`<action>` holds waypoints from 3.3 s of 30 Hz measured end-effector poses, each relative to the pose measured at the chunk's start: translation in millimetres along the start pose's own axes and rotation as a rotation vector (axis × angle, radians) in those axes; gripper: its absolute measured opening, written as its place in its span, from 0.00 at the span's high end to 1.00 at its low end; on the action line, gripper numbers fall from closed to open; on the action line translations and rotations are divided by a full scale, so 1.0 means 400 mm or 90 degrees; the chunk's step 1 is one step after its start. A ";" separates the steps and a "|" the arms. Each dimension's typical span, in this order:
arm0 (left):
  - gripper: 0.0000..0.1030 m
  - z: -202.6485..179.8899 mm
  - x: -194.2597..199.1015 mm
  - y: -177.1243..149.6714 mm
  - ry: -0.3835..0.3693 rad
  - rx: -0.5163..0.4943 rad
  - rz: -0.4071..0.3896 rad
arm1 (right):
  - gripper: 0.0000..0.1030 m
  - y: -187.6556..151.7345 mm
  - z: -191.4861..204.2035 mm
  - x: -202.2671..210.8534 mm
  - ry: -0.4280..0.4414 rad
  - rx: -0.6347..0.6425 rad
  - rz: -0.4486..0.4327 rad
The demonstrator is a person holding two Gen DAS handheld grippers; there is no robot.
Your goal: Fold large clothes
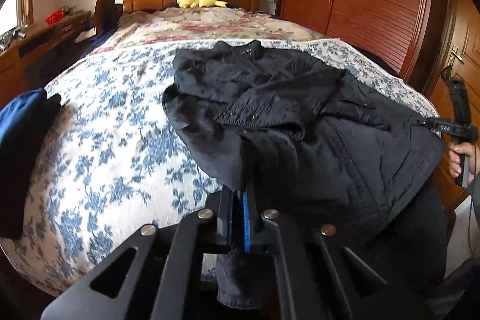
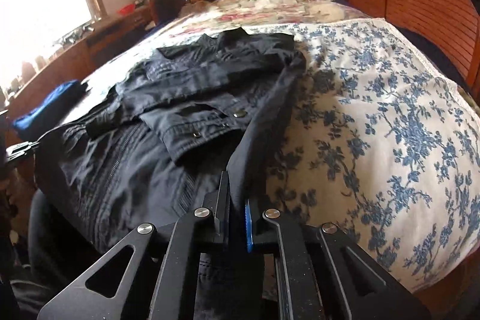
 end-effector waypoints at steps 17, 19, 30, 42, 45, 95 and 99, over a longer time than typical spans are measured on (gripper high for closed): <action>1.00 -0.075 0.099 0.193 -0.035 -0.028 -0.076 | 0.99 0.034 -0.020 0.036 0.053 -0.035 -0.014; 1.00 -0.089 0.123 0.233 -0.034 -0.037 -0.093 | 0.99 0.091 -0.024 0.096 0.060 -0.042 -0.065; 1.00 -0.130 0.338 0.377 -0.065 -0.048 -0.188 | 0.99 0.319 0.043 0.350 0.072 0.000 -0.236; 0.99 -0.023 0.210 0.414 -0.017 -0.021 -0.167 | 0.99 0.354 0.019 0.434 0.022 0.046 -0.255; 0.99 0.022 0.100 0.424 -0.002 0.004 -0.140 | 0.99 0.357 -0.017 0.304 0.014 0.056 -0.219; 0.66 0.099 -0.162 0.284 0.036 -0.028 -0.135 | 0.44 0.401 0.256 -0.339 -0.017 0.200 -0.040; 0.61 0.105 -0.152 0.256 0.036 -0.019 -0.125 | 0.43 0.390 0.328 -0.366 0.006 0.223 -0.033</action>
Point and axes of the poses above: each gripper's, at about its wrist camera, not at the fingertips, and x roughly against the way its jaws point, z to its left, y to its top, the point moved 5 cm from there along -x, roughly the way its jaws point, and after that the axes turned 10 degrees about x, right-handed, at the moved point
